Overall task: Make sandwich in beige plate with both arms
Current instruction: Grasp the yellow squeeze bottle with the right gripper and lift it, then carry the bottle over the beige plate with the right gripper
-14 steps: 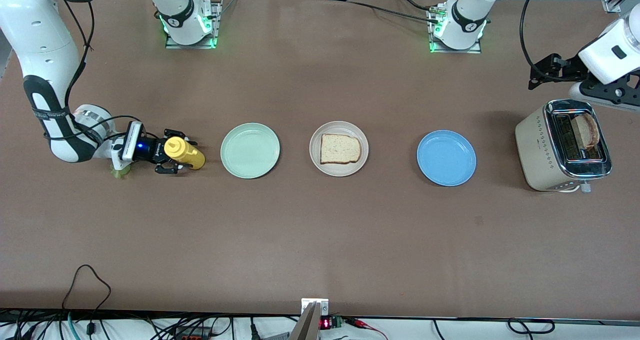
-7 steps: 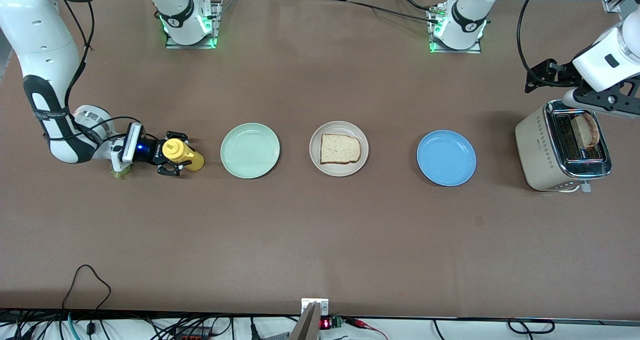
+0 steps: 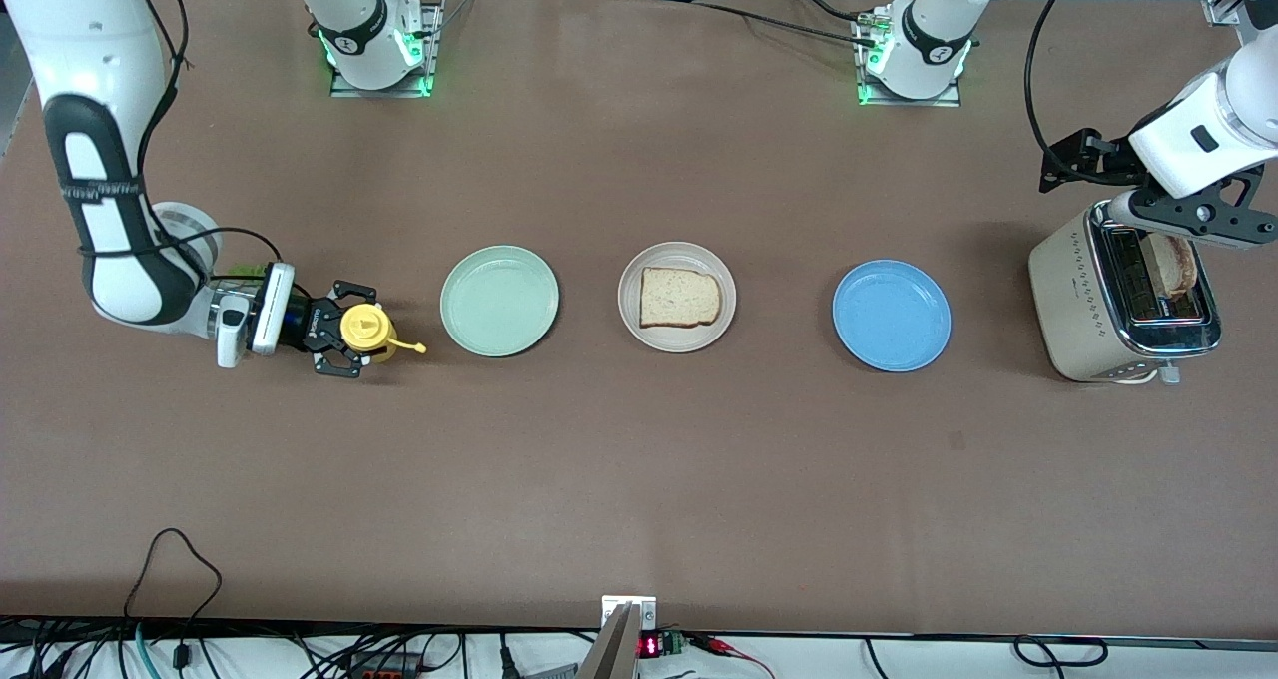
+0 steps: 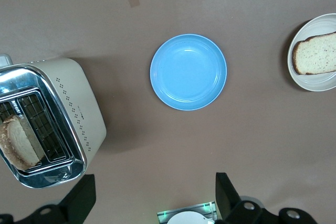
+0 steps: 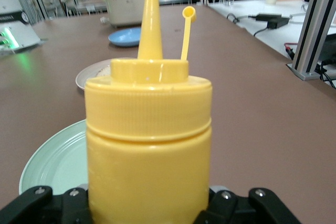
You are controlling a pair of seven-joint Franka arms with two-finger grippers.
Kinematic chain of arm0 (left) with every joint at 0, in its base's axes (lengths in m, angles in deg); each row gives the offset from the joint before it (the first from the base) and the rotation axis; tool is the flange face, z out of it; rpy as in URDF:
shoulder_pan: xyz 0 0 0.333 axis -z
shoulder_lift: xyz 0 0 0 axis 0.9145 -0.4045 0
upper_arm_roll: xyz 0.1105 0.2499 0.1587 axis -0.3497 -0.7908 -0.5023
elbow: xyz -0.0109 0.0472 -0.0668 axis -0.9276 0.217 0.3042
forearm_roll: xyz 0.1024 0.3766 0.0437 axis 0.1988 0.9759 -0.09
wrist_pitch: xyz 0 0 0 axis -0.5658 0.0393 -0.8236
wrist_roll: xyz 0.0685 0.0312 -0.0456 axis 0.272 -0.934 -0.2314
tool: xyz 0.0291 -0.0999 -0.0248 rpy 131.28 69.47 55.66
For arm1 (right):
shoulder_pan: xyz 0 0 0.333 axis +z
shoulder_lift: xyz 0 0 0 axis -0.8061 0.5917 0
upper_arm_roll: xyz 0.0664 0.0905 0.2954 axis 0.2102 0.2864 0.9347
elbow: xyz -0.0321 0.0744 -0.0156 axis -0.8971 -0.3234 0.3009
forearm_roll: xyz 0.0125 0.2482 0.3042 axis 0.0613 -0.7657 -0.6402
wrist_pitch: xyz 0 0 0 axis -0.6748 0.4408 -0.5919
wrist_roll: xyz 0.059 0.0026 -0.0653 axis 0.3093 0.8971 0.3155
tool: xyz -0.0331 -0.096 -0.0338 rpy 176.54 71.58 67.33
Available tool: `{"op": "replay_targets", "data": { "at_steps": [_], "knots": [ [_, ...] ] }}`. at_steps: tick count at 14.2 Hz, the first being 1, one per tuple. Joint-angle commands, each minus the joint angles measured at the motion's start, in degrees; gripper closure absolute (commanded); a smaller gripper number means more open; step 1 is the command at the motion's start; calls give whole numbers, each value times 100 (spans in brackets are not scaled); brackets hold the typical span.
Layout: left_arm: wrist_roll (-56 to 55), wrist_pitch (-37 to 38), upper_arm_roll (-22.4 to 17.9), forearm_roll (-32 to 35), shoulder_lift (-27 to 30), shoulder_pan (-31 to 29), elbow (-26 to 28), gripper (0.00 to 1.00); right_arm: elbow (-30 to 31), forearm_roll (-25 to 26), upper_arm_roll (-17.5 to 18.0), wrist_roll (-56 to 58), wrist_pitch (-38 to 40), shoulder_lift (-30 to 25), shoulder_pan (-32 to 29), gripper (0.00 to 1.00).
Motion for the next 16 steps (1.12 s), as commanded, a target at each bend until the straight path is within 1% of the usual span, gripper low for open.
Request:
{"op": "replay_targets", "data": {
  "at_steps": [1, 2, 4, 6, 7, 9, 10, 11, 12, 13, 14, 16],
  "knots": [
    [-50, 127, 75, -33, -95, 6, -200, 0, 151, 418, -93, -691, -714, -547, 564, 70],
    [-59, 136, 75, -33, -95, 6, -200, 0, 134, 681, -84, -955, -1022, -670, 767, 70],
    [-50, 83, 75, -50, -103, -46, -191, 0, 29, 1427, -93, -1779, -1637, -881, 1259, 70],
    [-50, 101, 84, -50, -165, 6, -191, 0, -85, 2497, -84, -2807, -2130, -1005, 1733, 70],
    [-50, 109, 119, -42, -156, 6, -200, 0, -147, 2938, -84, -3238, -2280, -1014, 1901, 70],
    [-50, 118, 146, -50, -156, -29, -209, 0, -287, 3643, -84, -4135, -2448, -1014, 2305, 70],
    [-50, 110, 146, -50, -147, -46, -209, 0, -410, 4133, -93, -4652, -2509, -1014, 2524, 70],
    [-50, 118, 146, -50, -147, -47, -209, 0, -542, 4747, -93, -5188, -2510, -997, 2718, 70],
    [-50, 110, 146, -50, -156, -47, -209, 0, -621, 5493, -76, -5925, -2510, -988, 2885, 70],
    [-50, 110, 146, -50, -156, -47, -200, 0, -657, 6057, -67, -6576, -2510, -971, 3052, 70],
    [-50, 118, 146, -50, -156, -47, -200, 0, -709, 6506, -67, -7165, -2501, -944, 3289, 70],
    [-50, 118, 146, -50, -156, -47, -200, 0, -815, 7123, -84, -7985, -2466, -813, 3685, 70]
  ]
}}
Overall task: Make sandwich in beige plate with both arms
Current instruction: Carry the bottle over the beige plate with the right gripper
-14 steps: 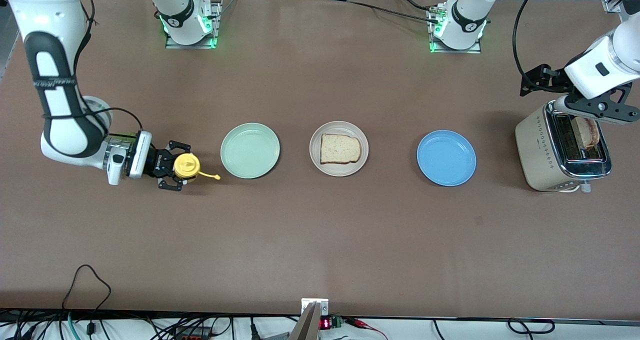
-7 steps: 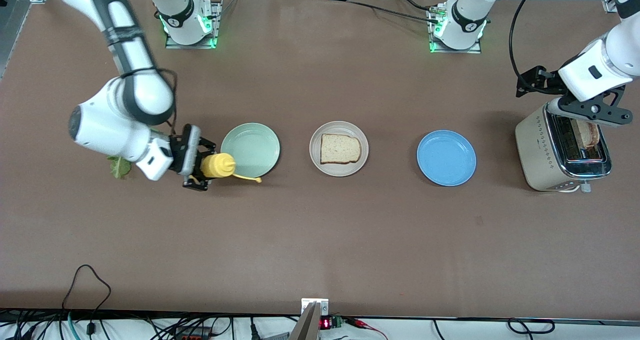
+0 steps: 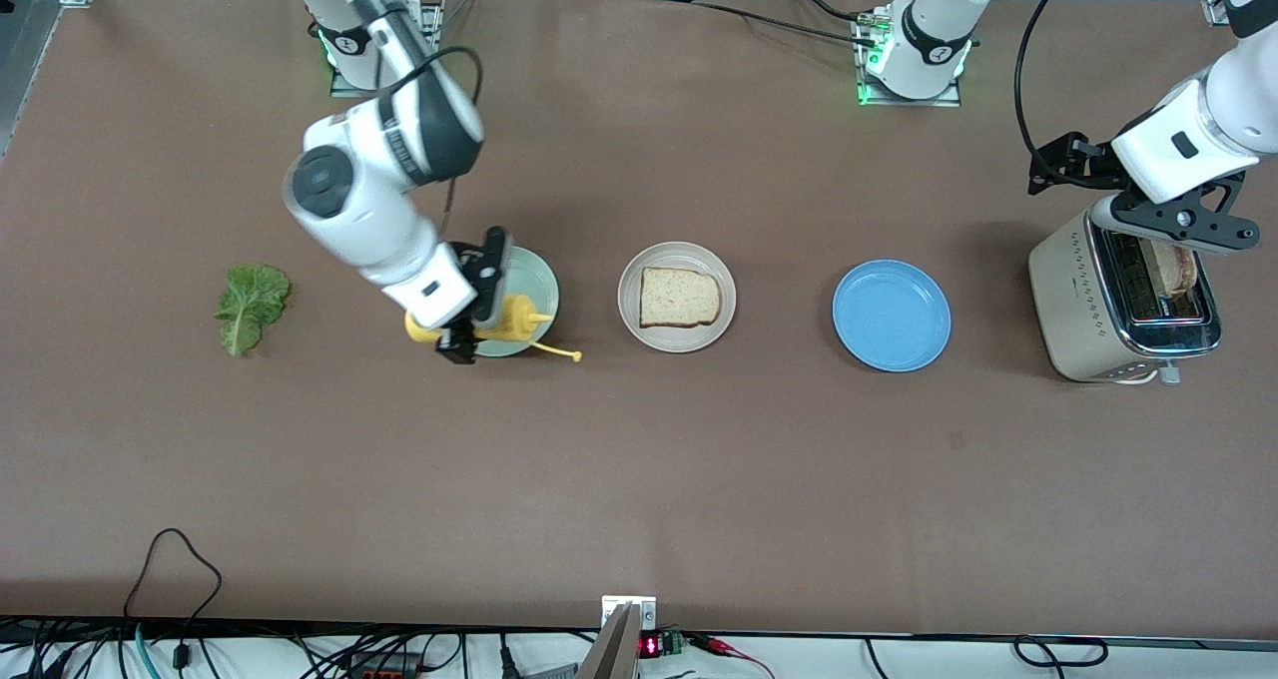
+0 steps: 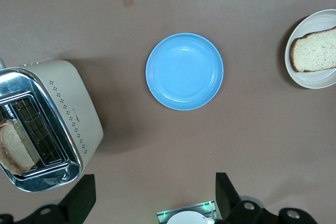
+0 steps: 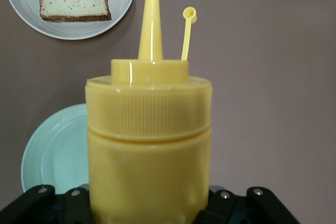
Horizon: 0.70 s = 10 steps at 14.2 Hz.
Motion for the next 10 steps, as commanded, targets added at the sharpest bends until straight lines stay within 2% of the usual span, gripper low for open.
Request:
{"op": "replay_targets", "data": {
  "at_steps": [1, 4, 8, 10],
  "knots": [
    [-50, 118, 38, -49, -87, -39, -187, 0, -246, 839, -85, -1058, 49, 195, 482, 70],
    [-50, 118, 38, -49, -87, -39, -187, 0, -553, 1666, -85, -1693, 189, 537, 878, 70],
    [-50, 136, 38, -49, -87, -30, -187, 0, -1790, 2448, -93, -2334, 1391, 1319, 1423, 70],
    [-41, 127, 38, -49, -87, -39, -187, 0, -2118, 2817, -93, -2668, 1710, 1618, 1695, 70]
  ]
}}
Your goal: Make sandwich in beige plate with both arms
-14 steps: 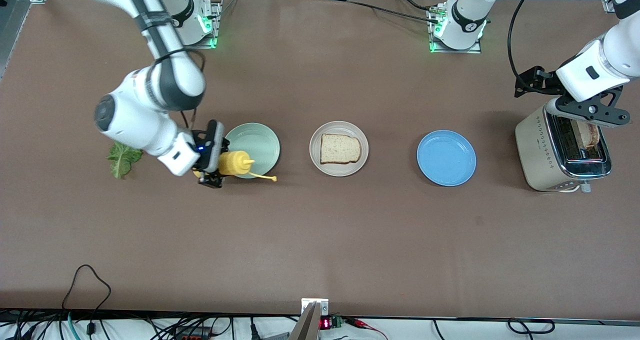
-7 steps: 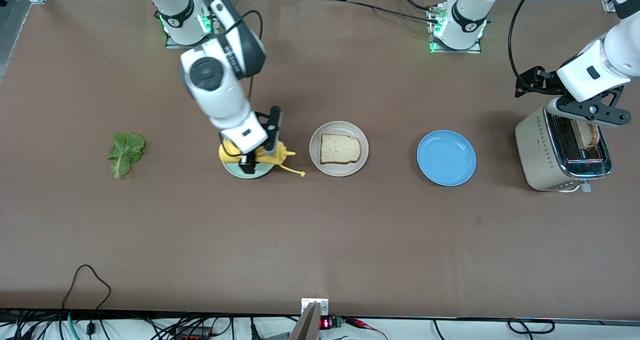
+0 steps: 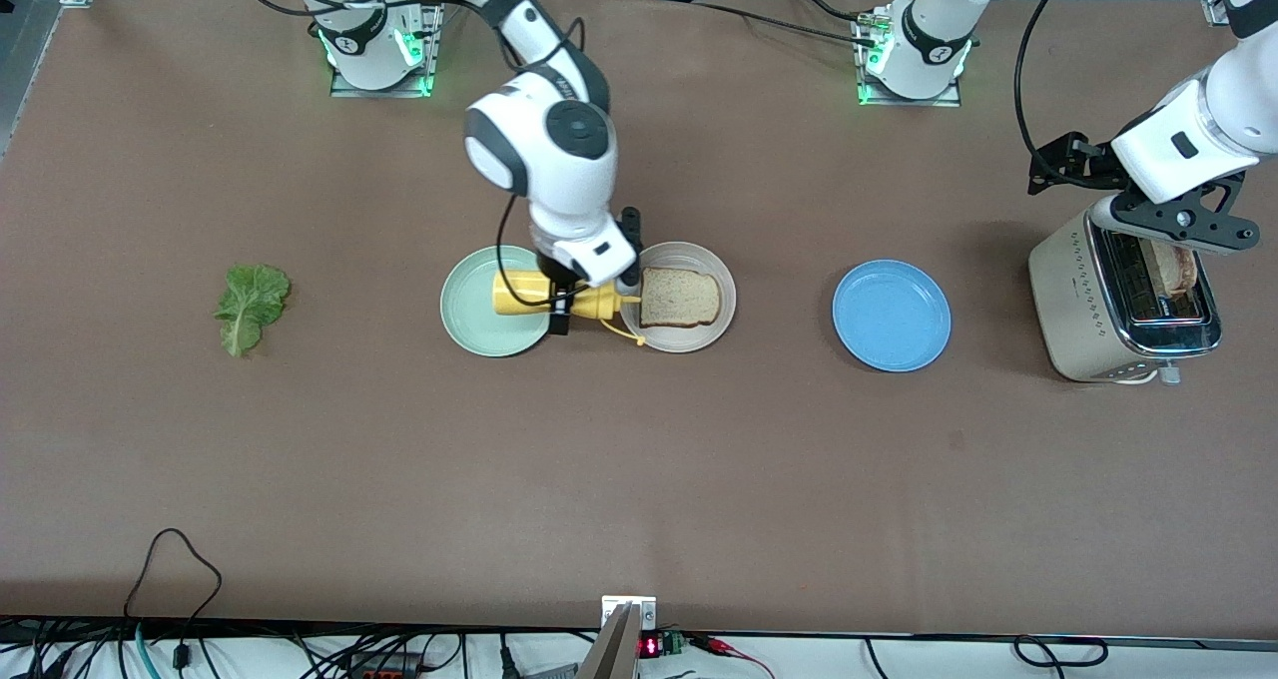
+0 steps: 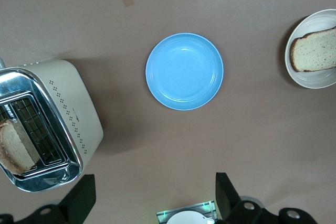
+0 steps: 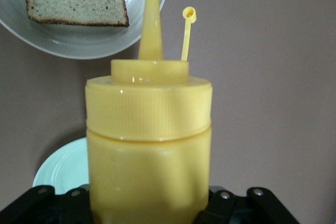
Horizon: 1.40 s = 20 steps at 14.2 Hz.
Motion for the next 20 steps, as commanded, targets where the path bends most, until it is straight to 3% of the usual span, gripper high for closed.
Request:
{"op": "replay_targets", "data": {
  "at_steps": [1, 7, 11, 17, 20],
  "knots": [
    [-49, 124, 37, -49, -85, -38, -186, 0, -674, 540, -86, -430, 472, 509, 369, 70],
    [-50, 107, 37, -49, -103, -3, -133, 0, -831, 1410, -95, -826, 1050, 922, 879, 69],
    [-50, 107, 46, -58, -112, 6, -133, 0, -1052, 1666, -95, -1081, 1474, 1160, 1082, 69],
    [-50, 185, 46, -49, -103, -29, -125, 0, -1130, 1640, -139, -1100, 1474, 1152, 1074, 69],
    [-50, 256, 46, -49, -103, -12, -142, 0, -1411, 1177, -235, -1029, 1518, 1073, 933, 69]
  ]
}}
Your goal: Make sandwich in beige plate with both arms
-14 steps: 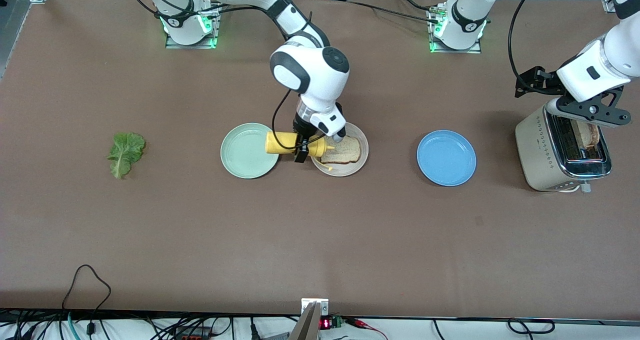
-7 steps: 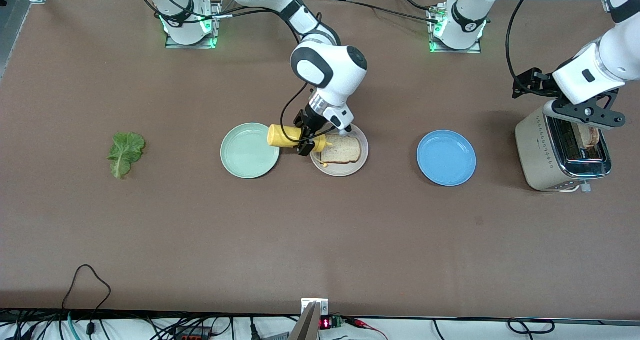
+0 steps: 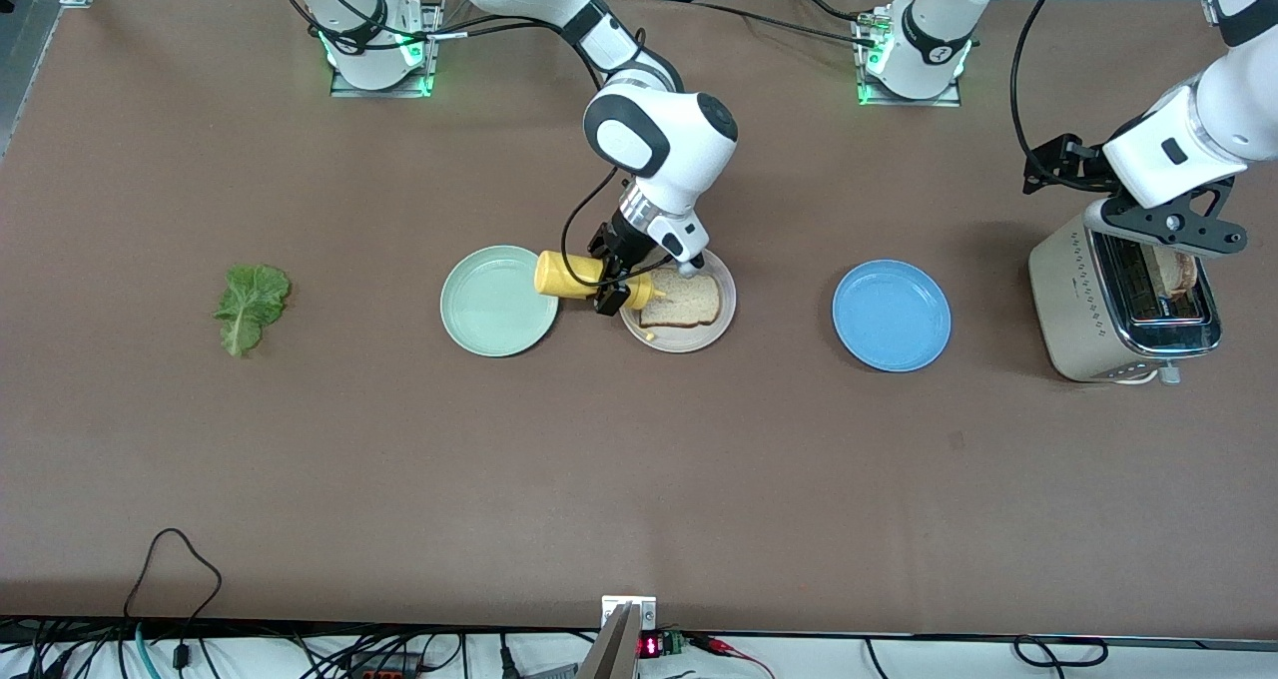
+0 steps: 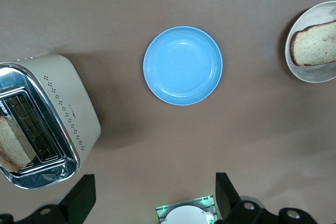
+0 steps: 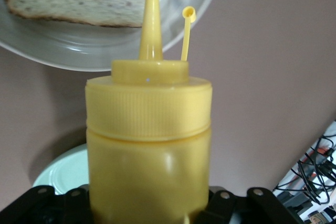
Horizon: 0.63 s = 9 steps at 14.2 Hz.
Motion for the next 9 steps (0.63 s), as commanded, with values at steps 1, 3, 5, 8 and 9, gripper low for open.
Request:
{"op": "replay_targets", "data": {
  "at_steps": [1, 3, 5, 8, 9],
  "knots": [
    [-49, 117, 19, -49, -50, -10, -141, 0, -351, -415, -67, 39, 209, -113, -151, 69],
    [-49, 108, 19, -49, -58, -10, -141, 0, -386, -801, -58, 83, 183, -254, -397, 69],
    [-49, 125, 19, -49, -58, -10, -133, 0, -386, -1275, -40, 389, 165, -507, -695, 69],
    [-49, 117, 19, -58, -58, -1, -141, 0, -386, -2119, -31, 1013, 148, -921, -1240, 69],
    [-49, 108, 19, -58, -58, -1, -141, 0, -369, -2434, -31, 1285, 148, -1061, -1424, 69]
  ]
}}
